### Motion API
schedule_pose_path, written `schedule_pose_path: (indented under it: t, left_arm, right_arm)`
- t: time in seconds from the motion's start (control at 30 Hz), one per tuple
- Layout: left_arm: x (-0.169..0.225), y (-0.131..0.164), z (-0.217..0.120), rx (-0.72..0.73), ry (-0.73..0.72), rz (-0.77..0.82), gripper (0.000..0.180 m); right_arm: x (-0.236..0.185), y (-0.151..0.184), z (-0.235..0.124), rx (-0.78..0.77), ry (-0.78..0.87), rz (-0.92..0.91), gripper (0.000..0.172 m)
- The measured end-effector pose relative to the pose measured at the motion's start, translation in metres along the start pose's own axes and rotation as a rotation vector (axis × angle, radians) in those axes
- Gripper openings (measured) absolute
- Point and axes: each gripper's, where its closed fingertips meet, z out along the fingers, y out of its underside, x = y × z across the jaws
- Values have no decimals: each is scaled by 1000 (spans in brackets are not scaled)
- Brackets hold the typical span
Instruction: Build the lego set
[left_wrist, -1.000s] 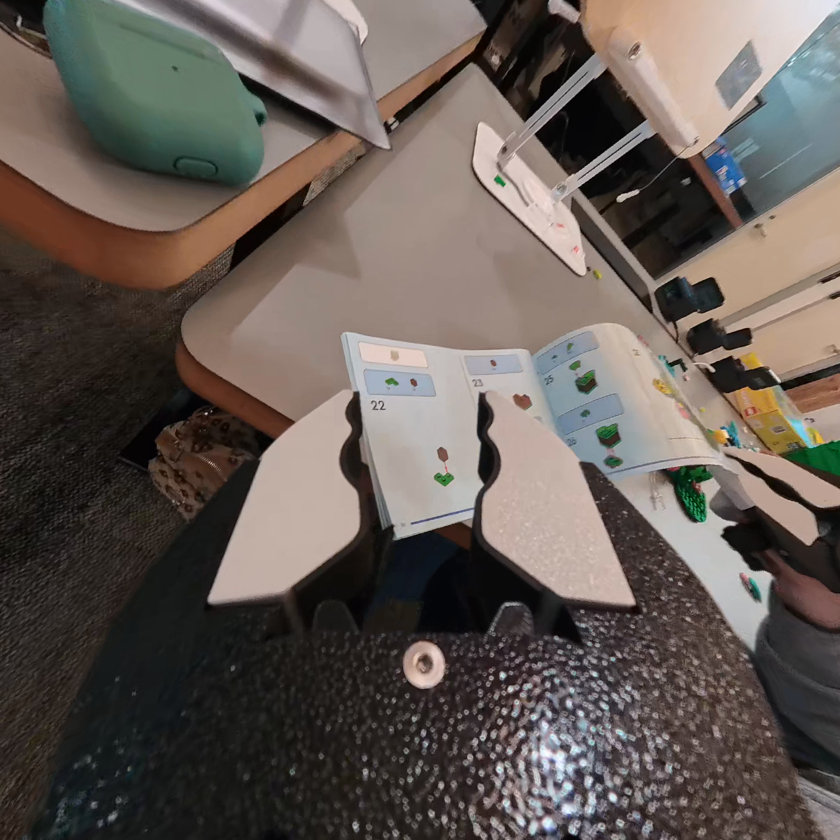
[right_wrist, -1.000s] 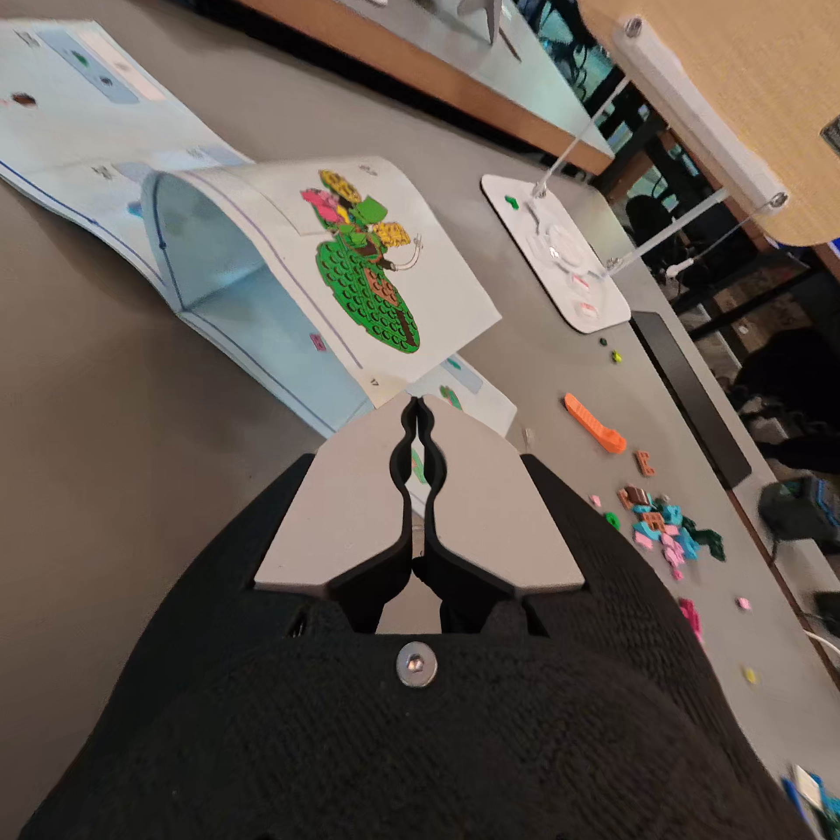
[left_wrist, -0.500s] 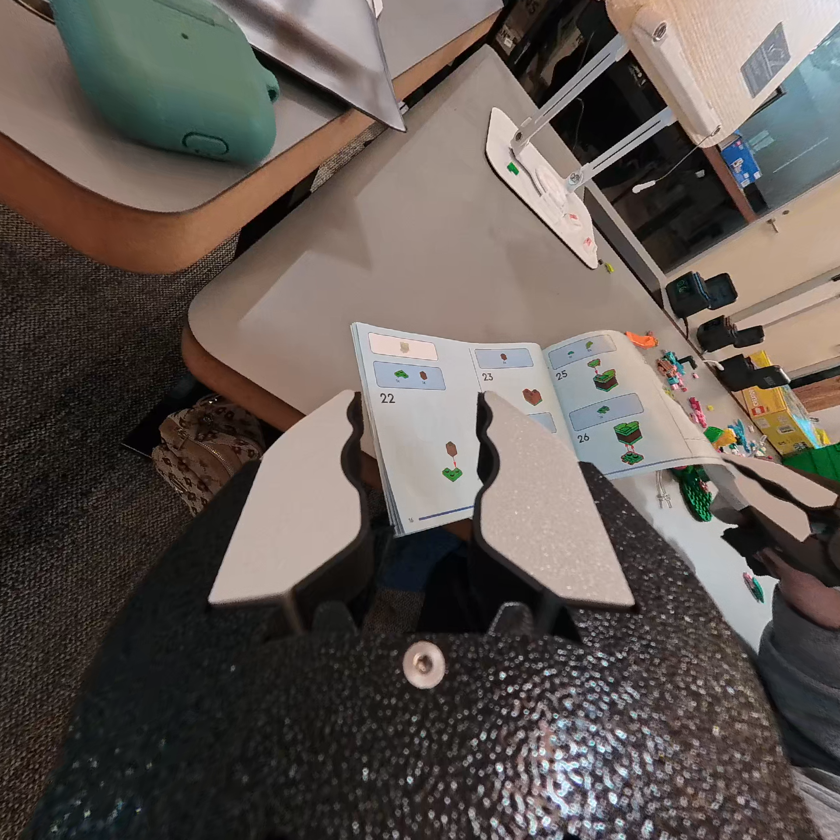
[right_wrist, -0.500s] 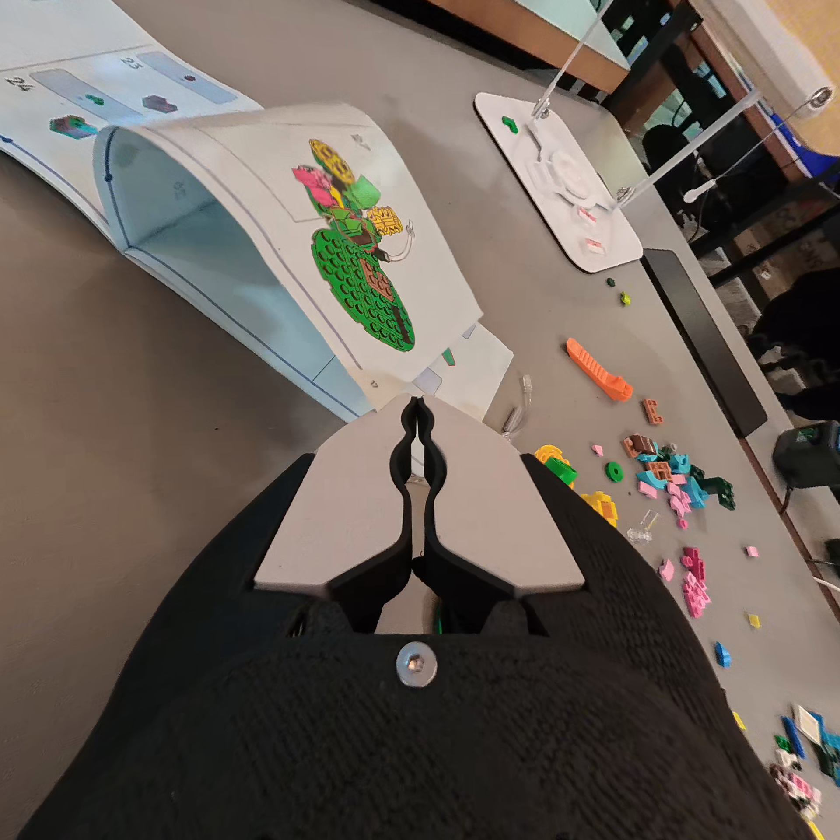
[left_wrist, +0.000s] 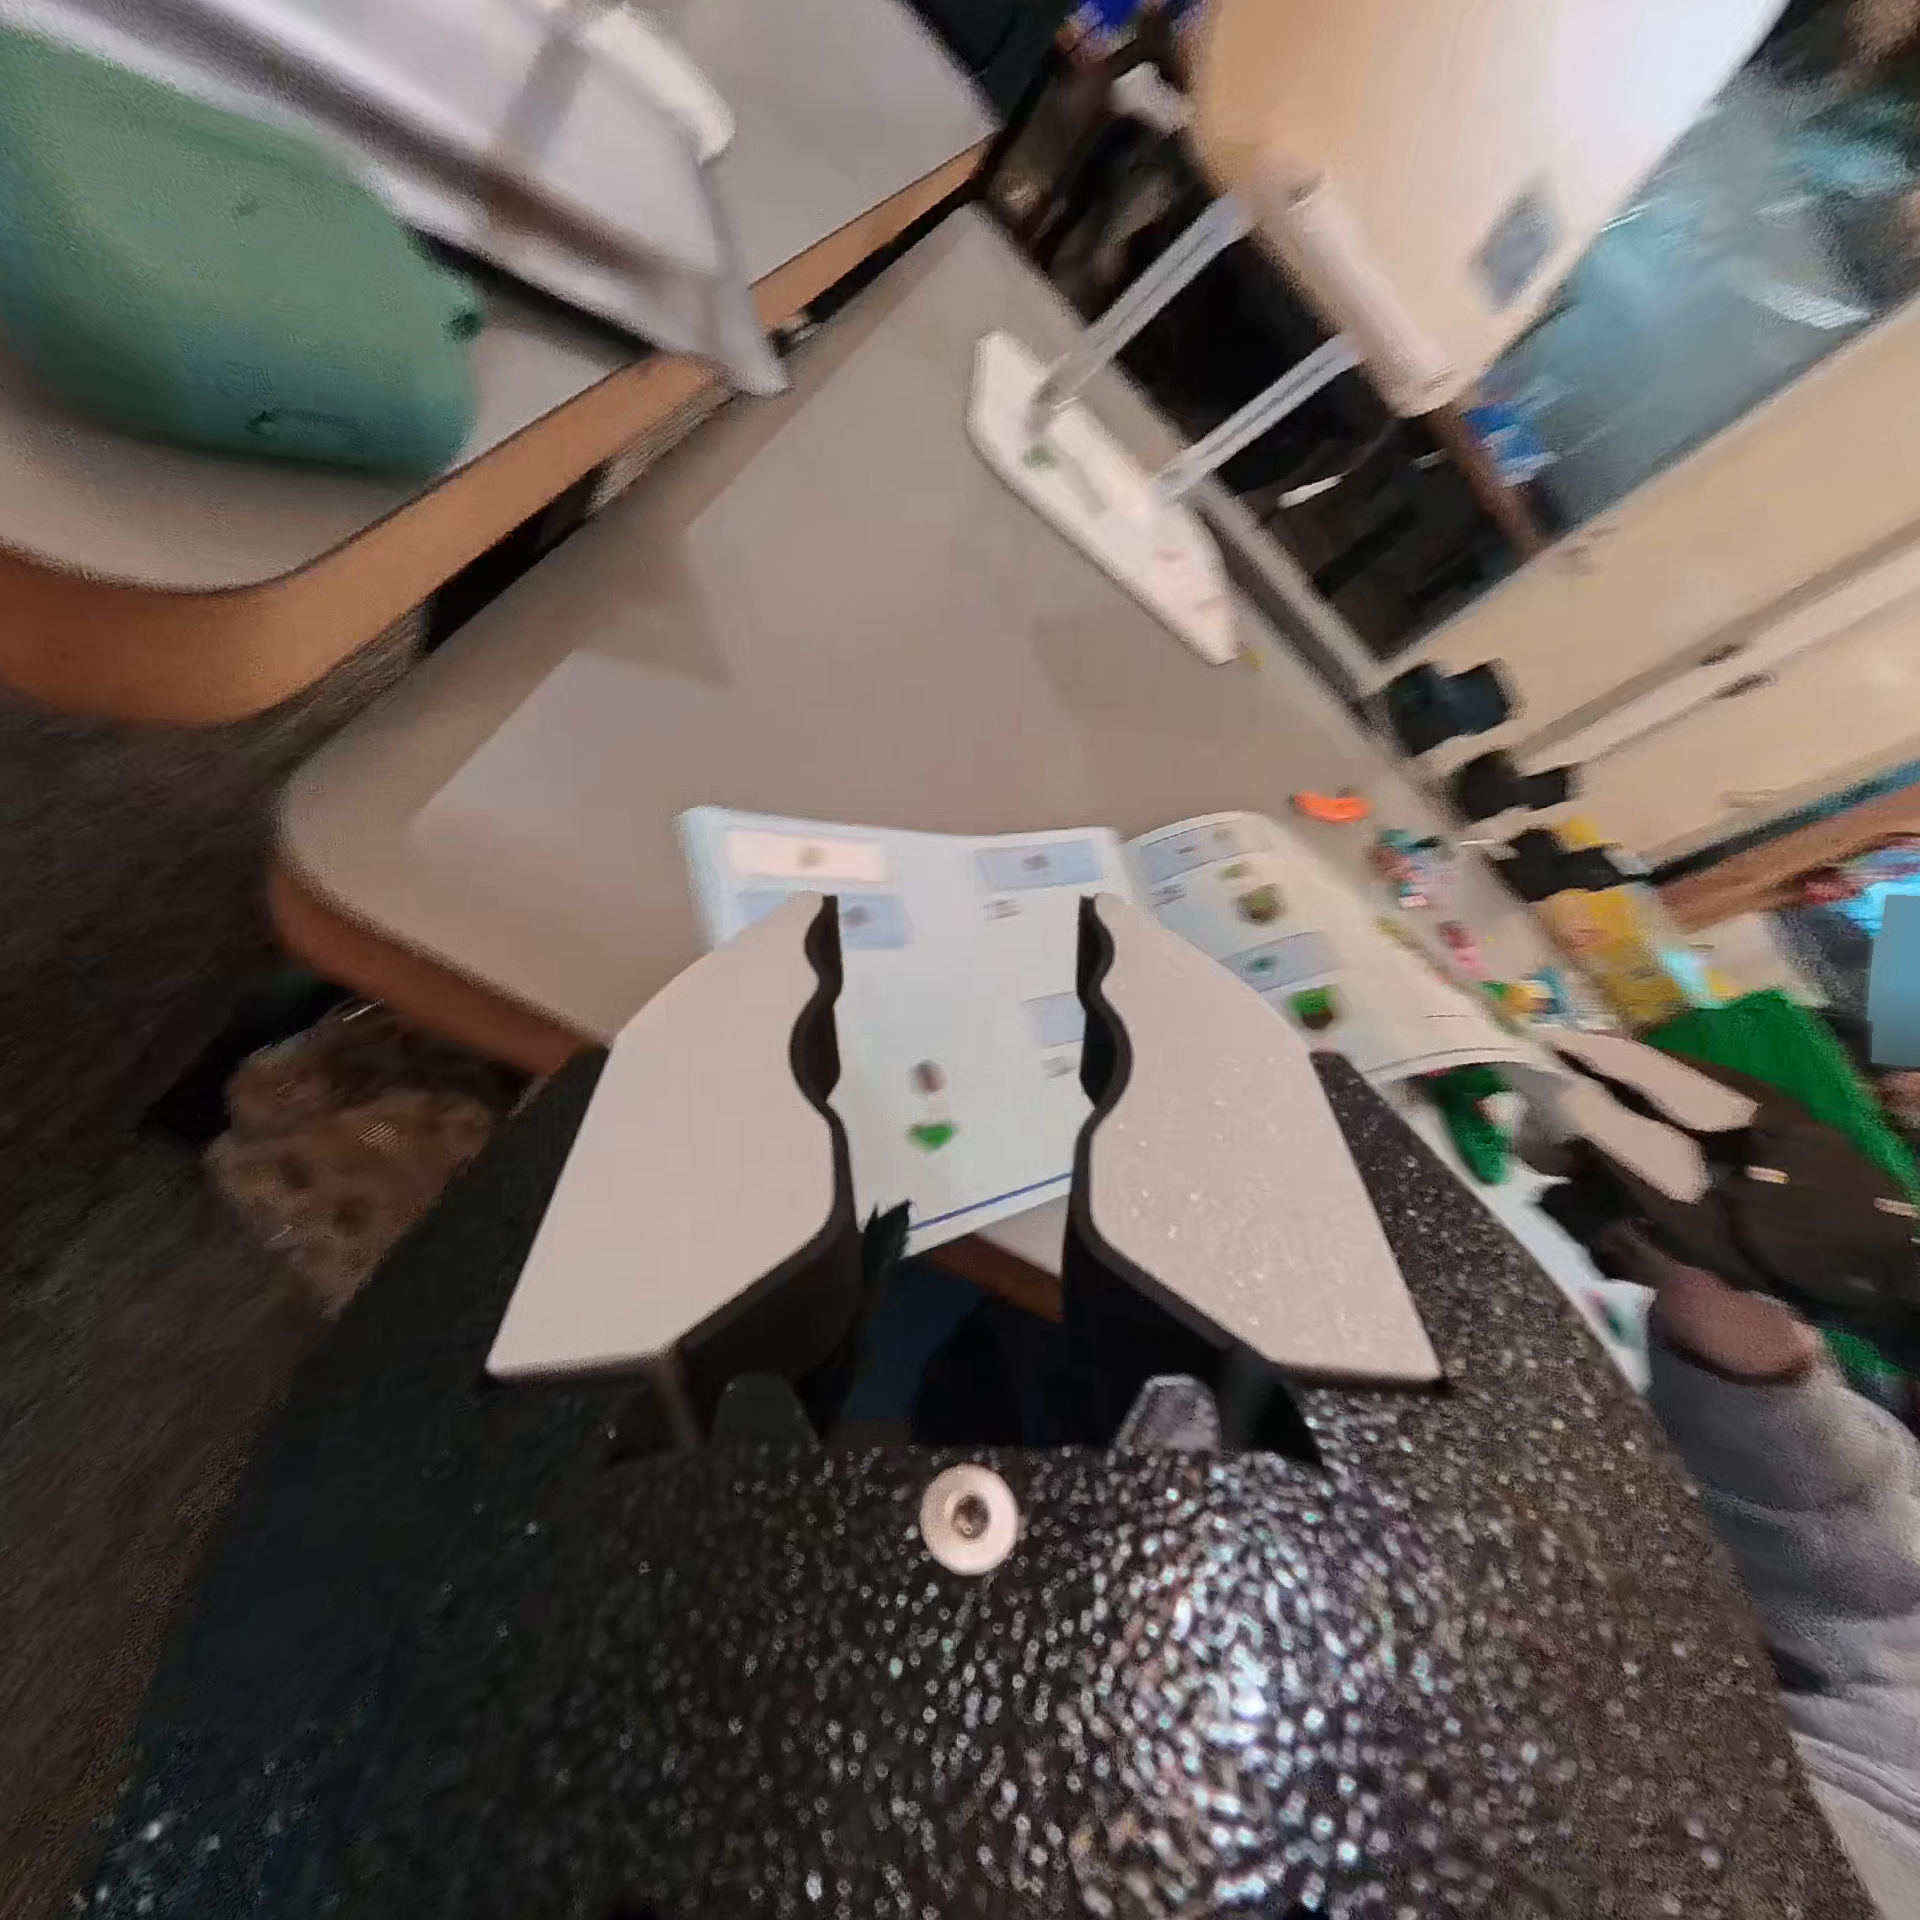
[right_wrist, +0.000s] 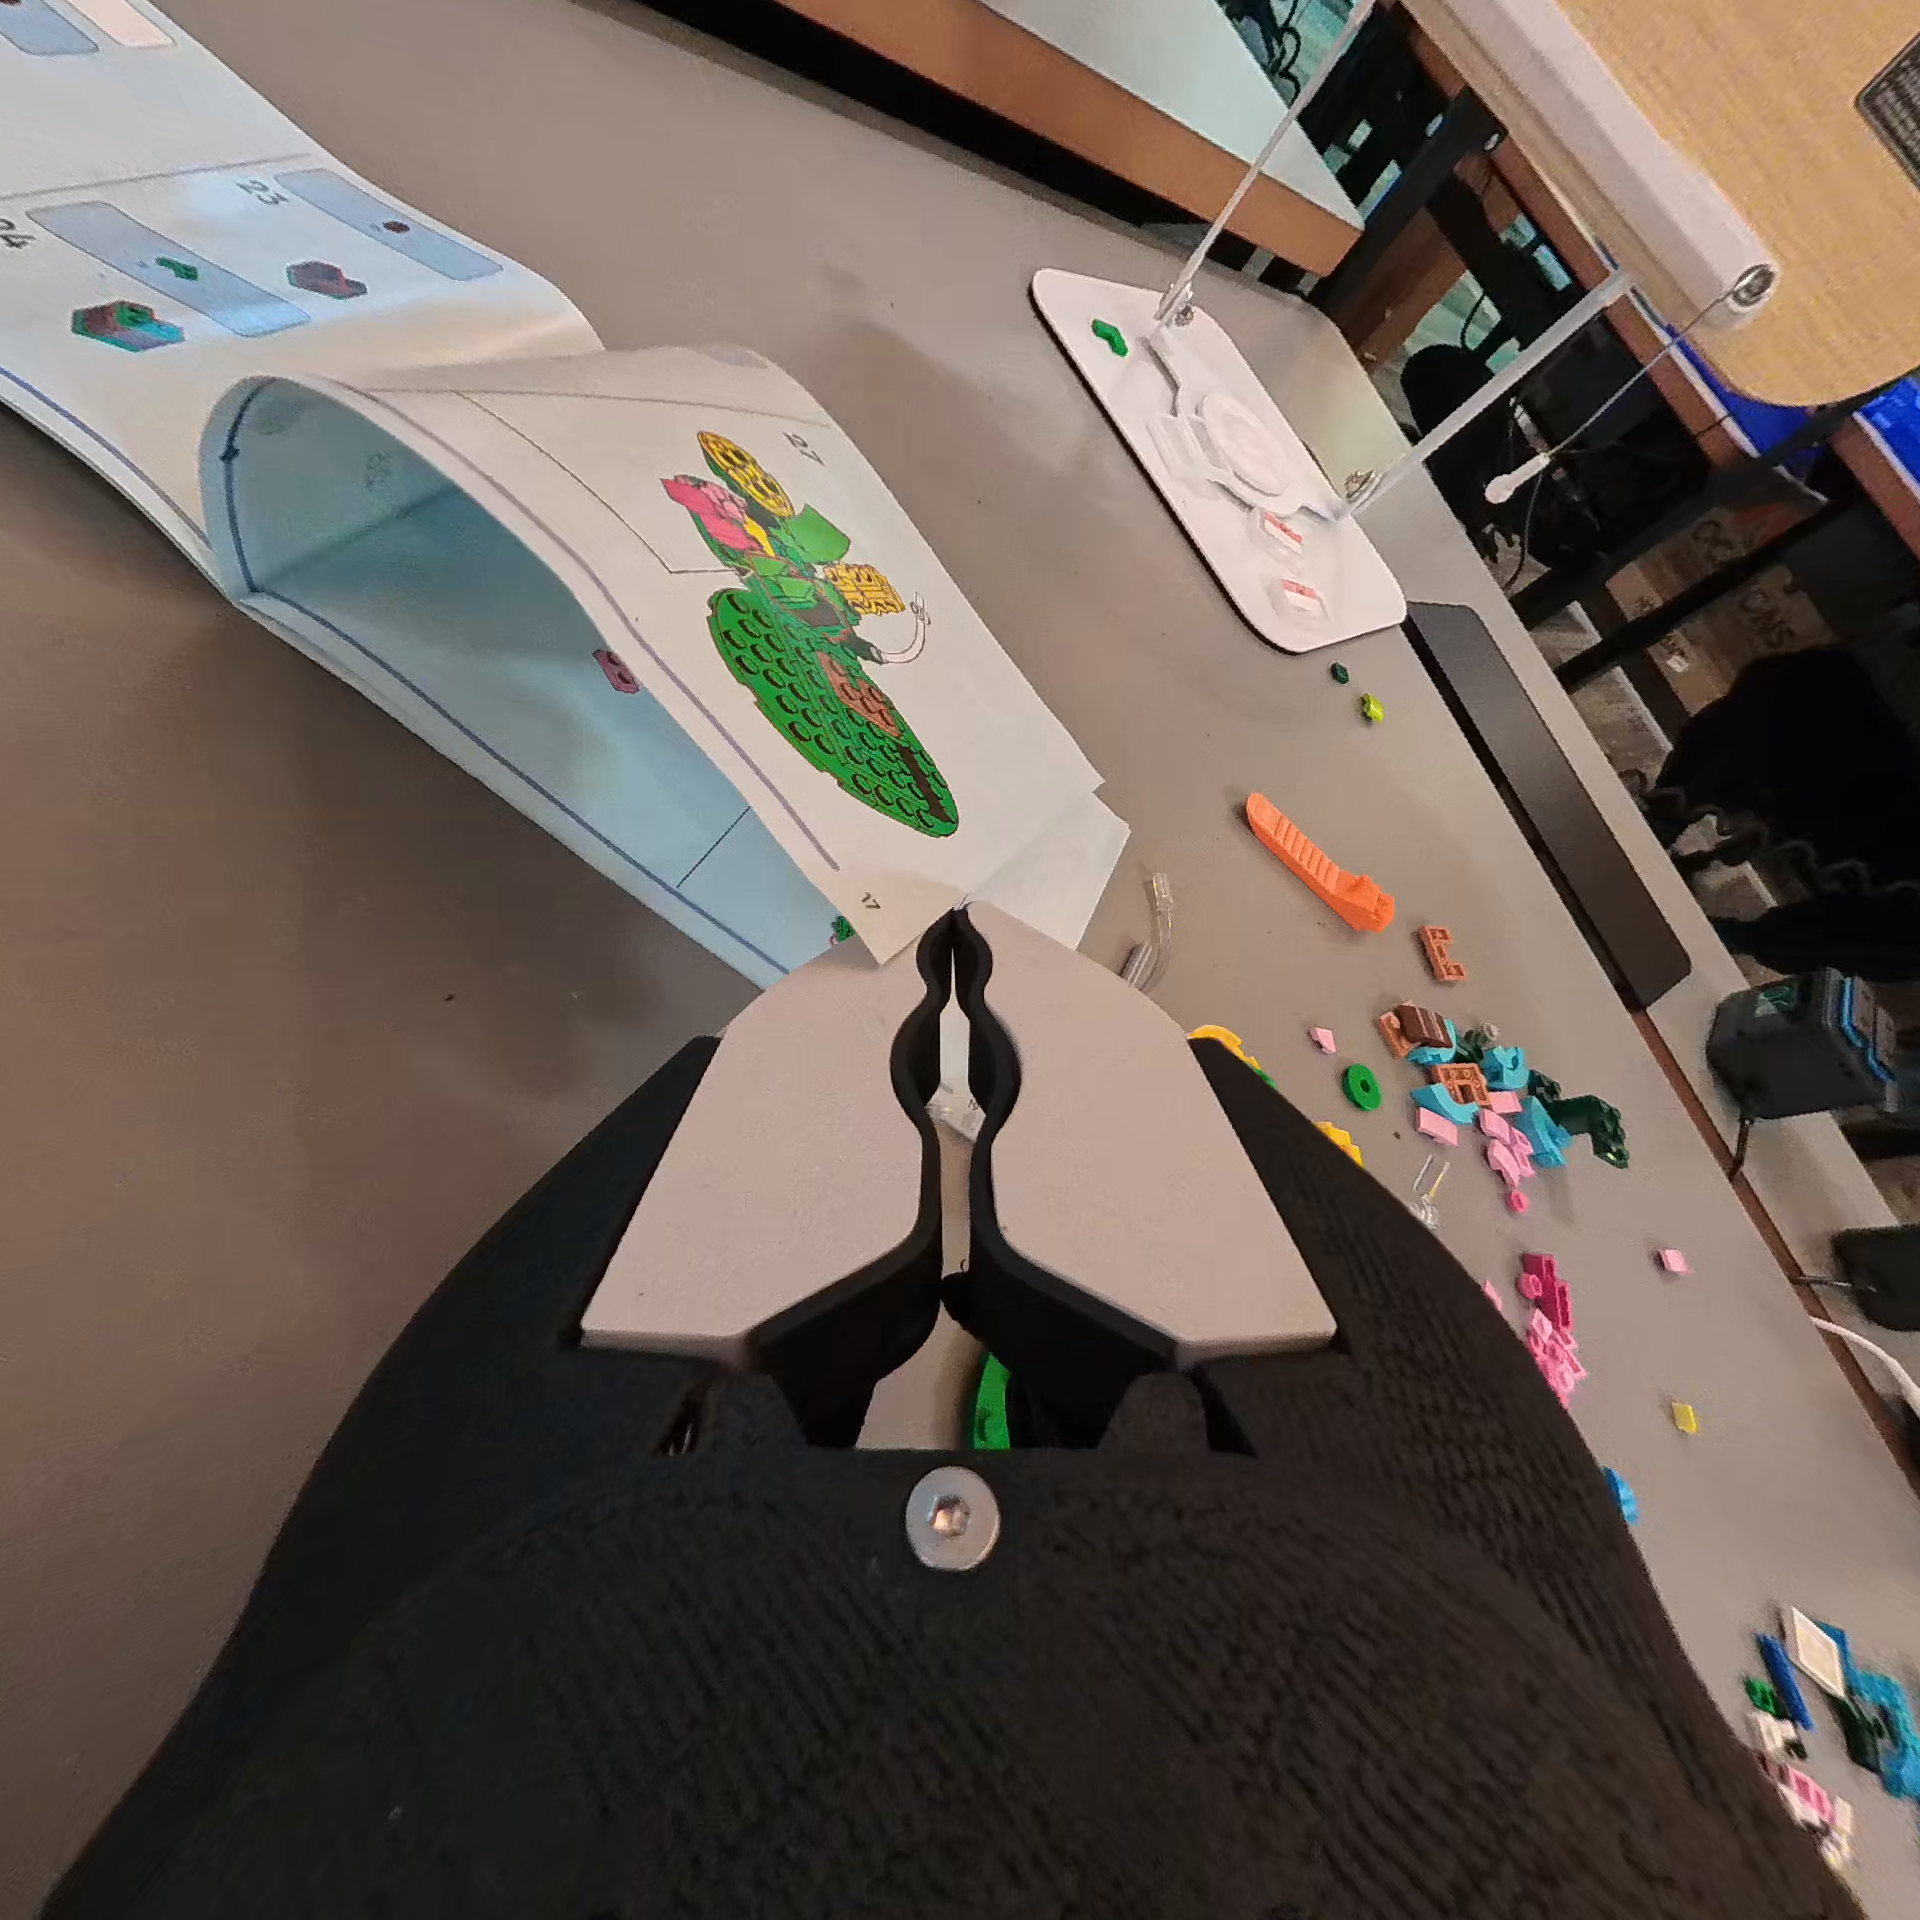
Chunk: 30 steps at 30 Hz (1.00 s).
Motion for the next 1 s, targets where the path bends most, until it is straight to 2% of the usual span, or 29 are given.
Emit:
schedule_pose_path:
  t: [0.03,0.13,0.3,0.37,0.43,0.63,0.83,1.0]
  left_arm:
    - [16,-5,1,28,78,-2,44]
    - [55,-9,14,31,181,103,45]
    - [146,18,56,30,329,639,67]
    - [169,38,75,34,327,853,67]
    - [180,60,93,3,345,957,65]
    - [189,103,109,-177,555,835,65]
    - [196,130,116,-290,625,845,53]
    - [196,143,119,-362,644,830,52]
  right_arm:
    - [0,-1,0,11,4,-1,0]
    - [0,-2,-1,46,11,5,0]
    - [0,-1,0,73,-22,42,0]
    - [0,-2,0,86,-38,63,0]
    - [-1,-3,0,99,-56,83,0]
    - [2,-2,-3,126,-77,137,0]
    - [12,0,-2,145,-62,186,0]
    - [14,2,-1,146,-62,203,0]
